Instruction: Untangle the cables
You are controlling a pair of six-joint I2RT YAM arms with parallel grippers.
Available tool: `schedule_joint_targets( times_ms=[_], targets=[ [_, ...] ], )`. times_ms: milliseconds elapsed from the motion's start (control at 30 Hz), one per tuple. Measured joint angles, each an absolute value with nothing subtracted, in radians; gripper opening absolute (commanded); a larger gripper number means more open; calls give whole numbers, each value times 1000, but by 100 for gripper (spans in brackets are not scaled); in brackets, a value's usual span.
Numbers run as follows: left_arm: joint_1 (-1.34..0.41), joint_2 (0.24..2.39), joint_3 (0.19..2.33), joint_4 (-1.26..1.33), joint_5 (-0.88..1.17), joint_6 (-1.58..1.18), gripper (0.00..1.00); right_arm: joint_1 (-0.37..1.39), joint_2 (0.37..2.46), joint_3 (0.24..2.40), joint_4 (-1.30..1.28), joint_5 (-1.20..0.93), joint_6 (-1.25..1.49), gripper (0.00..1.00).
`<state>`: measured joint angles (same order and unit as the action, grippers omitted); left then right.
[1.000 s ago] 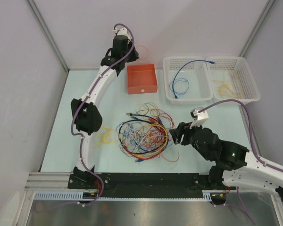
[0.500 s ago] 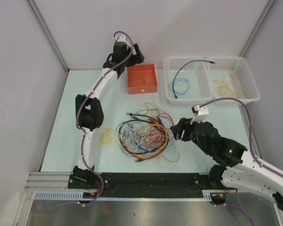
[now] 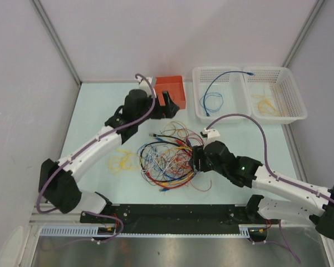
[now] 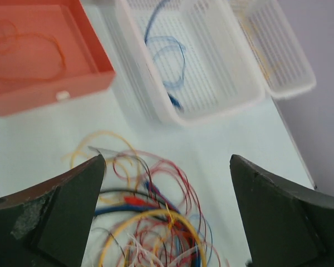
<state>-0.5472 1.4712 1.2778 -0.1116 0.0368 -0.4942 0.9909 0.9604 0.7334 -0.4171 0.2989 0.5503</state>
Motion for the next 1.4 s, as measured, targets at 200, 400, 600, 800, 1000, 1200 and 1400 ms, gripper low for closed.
schedule_joint_targets(
  times_ms=[200, 400, 600, 800, 1000, 1200, 1400],
  targets=[
    [-692, 1291, 1000, -179, -4, -501, 100, 1000, 1010, 728, -375, 226, 569, 70],
    [-789, 1060, 810, -251, -69, -545, 100, 1132, 1009, 728, -377, 224, 615, 69],
    [-790, 879, 718, -258, -116, -590, 100, 1183, 1078, 728, -375, 217, 643, 49],
    [-790, 872, 716, -299, -130, -604, 100, 1127, 1156, 727, -373, 186, 666, 27],
    [-790, 813, 682, -301, -140, -622, 100, 1137, 1108, 728, -360, 192, 661, 0],
    [-790, 756, 651, -289, -184, -638, 100, 1131, 892, 869, -399, 237, 572, 0],
    [-790, 590, 549, -126, -217, -636, 100, 1130, 846, 1194, -400, 279, 476, 0]
  ],
)
